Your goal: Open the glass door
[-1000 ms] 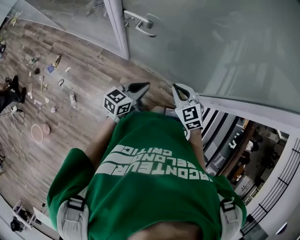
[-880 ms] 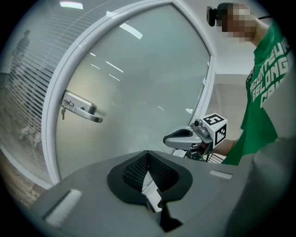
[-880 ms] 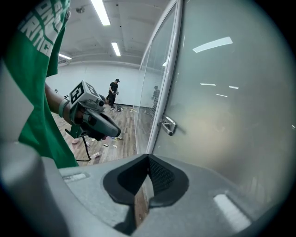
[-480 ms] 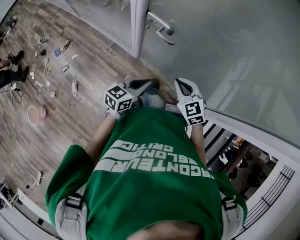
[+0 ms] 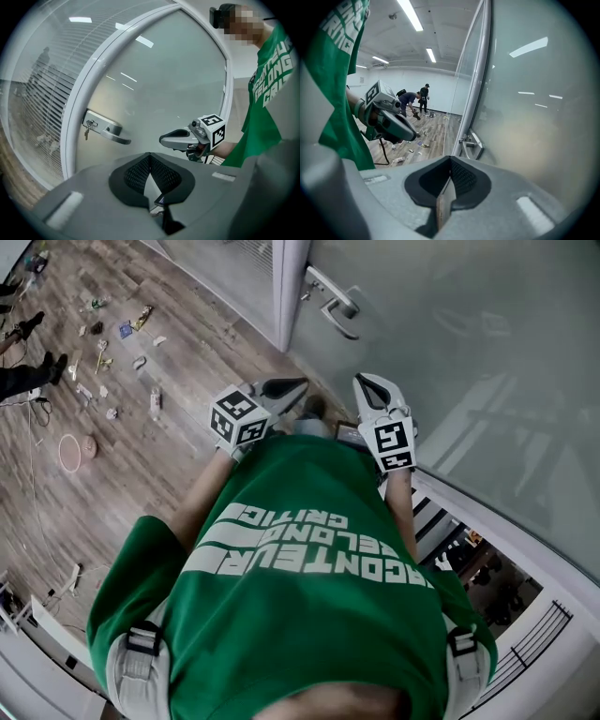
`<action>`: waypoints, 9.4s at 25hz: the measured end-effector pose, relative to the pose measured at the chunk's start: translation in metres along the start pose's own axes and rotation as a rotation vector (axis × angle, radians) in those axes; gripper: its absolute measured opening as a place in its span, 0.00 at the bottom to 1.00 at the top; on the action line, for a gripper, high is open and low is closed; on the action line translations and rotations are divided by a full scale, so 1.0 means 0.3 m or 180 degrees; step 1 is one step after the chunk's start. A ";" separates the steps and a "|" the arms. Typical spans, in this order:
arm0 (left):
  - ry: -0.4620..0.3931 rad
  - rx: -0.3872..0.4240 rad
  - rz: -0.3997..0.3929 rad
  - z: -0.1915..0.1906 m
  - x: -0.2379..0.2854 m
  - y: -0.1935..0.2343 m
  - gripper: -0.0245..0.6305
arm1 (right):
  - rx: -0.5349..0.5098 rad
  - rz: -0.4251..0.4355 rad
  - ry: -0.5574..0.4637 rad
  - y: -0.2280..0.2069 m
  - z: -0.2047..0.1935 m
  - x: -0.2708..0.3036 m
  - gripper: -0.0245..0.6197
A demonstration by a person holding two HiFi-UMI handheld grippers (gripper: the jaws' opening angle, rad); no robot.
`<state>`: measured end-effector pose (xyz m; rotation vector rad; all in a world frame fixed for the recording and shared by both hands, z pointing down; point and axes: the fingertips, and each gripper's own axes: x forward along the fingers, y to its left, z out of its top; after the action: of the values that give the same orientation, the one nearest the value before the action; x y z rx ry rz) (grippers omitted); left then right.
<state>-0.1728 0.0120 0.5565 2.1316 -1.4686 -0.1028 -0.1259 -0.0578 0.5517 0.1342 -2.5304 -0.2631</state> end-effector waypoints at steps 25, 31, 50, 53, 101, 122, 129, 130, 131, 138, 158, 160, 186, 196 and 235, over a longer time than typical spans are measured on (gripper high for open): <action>-0.0008 0.0038 0.0270 0.138 0.173 0.122 0.06 | 0.0256 0.0187 0.0450 -0.183 -0.044 0.273 0.16; -0.0009 0.0056 0.0383 0.167 0.211 0.162 0.06 | 0.0080 0.0237 0.0746 -0.185 -0.067 0.332 0.17; 0.0404 0.0024 0.0879 0.165 0.347 0.264 0.06 | -0.0499 0.0270 0.1028 -0.148 -0.072 0.363 0.11; 0.0450 0.0025 0.0914 0.137 0.373 0.291 0.06 | -0.0472 0.0274 0.0994 -0.143 -0.084 0.383 0.11; 0.0805 0.0286 0.0058 0.132 0.479 0.307 0.06 | -0.0213 0.0440 0.1107 -0.124 -0.146 0.408 0.12; 0.0792 -0.0008 -0.0008 0.073 0.490 0.342 0.06 | -0.0035 0.0419 0.0879 -0.148 -0.218 0.510 0.11; 0.0747 0.0002 0.0000 0.091 0.516 0.372 0.06 | 0.0029 0.0386 0.0842 -0.166 -0.229 0.532 0.11; 0.0742 -0.0003 0.0004 0.088 0.520 0.376 0.06 | 0.0053 0.0394 0.0837 -0.168 -0.232 0.534 0.11; 0.0735 -0.0009 0.0007 0.085 0.525 0.381 0.06 | 0.0081 0.0401 0.0832 -0.171 -0.235 0.537 0.11; 0.0639 -0.0004 0.0112 0.082 0.545 0.424 0.06 | 0.0151 0.0369 0.0818 -0.188 -0.226 0.548 0.12; 0.0557 0.0544 0.0580 0.232 0.802 0.484 0.06 | 0.0466 0.0327 0.0785 -0.422 -0.168 0.521 0.12; 0.0511 0.0545 0.0578 0.237 0.819 0.491 0.06 | 0.0498 0.0306 0.0802 -0.440 -0.175 0.527 0.12; 0.0755 0.0957 0.0176 0.367 1.185 0.509 0.05 | 0.0794 -0.0149 0.0787 -0.832 -0.241 0.567 0.12; 0.0800 0.1132 -0.0080 0.408 1.367 0.512 0.05 | 0.0860 -0.0396 0.0835 -1.004 -0.301 0.546 0.12; 0.1079 0.1538 -0.0635 0.507 1.904 0.424 0.05 | 0.1088 -0.1156 0.1024 -1.504 -0.504 0.443 0.14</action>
<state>-0.1048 -0.5851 0.6225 2.5120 -1.1593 0.5684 -0.1327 -0.5421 0.6488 0.7147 -2.1950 0.0533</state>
